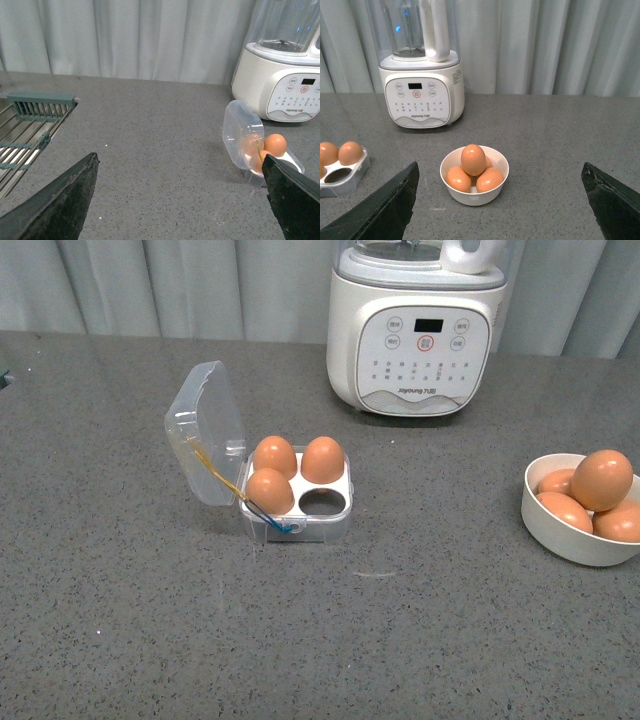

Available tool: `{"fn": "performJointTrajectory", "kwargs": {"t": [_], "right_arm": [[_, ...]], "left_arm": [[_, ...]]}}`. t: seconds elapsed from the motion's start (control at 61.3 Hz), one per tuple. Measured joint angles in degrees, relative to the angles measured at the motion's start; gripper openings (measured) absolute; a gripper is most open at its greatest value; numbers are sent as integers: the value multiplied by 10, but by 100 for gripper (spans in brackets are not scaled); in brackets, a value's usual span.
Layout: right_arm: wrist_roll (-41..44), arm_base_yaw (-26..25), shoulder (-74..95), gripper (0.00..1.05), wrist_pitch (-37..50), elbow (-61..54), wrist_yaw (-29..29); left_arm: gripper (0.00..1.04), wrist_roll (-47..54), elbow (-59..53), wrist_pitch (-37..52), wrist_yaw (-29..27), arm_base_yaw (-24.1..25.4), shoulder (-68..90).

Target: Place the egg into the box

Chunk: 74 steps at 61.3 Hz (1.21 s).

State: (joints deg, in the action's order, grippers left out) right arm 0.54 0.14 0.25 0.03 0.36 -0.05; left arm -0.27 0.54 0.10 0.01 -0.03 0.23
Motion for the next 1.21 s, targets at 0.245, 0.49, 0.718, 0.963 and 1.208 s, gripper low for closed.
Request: {"fn": "performJointTrajectory", "kwargs": {"t": [0.245, 0.49, 0.718, 0.963, 1.208], "right_arm": [[0, 0, 0, 95, 0, 0, 0], [0, 0, 0, 95, 0, 0, 0], [0, 0, 0, 95, 0, 0, 0], [0, 0, 0, 95, 0, 0, 0], [0, 0, 0, 95, 0, 0, 0]], "left_arm": [[98, 0, 0, 0, 0, 0, 0], [98, 0, 0, 0, 0, 0, 0], [98, 0, 0, 0, 0, 0, 0], [98, 0, 0, 0, 0, 0, 0], [98, 0, 0, 0, 0, 0, 0]]}}
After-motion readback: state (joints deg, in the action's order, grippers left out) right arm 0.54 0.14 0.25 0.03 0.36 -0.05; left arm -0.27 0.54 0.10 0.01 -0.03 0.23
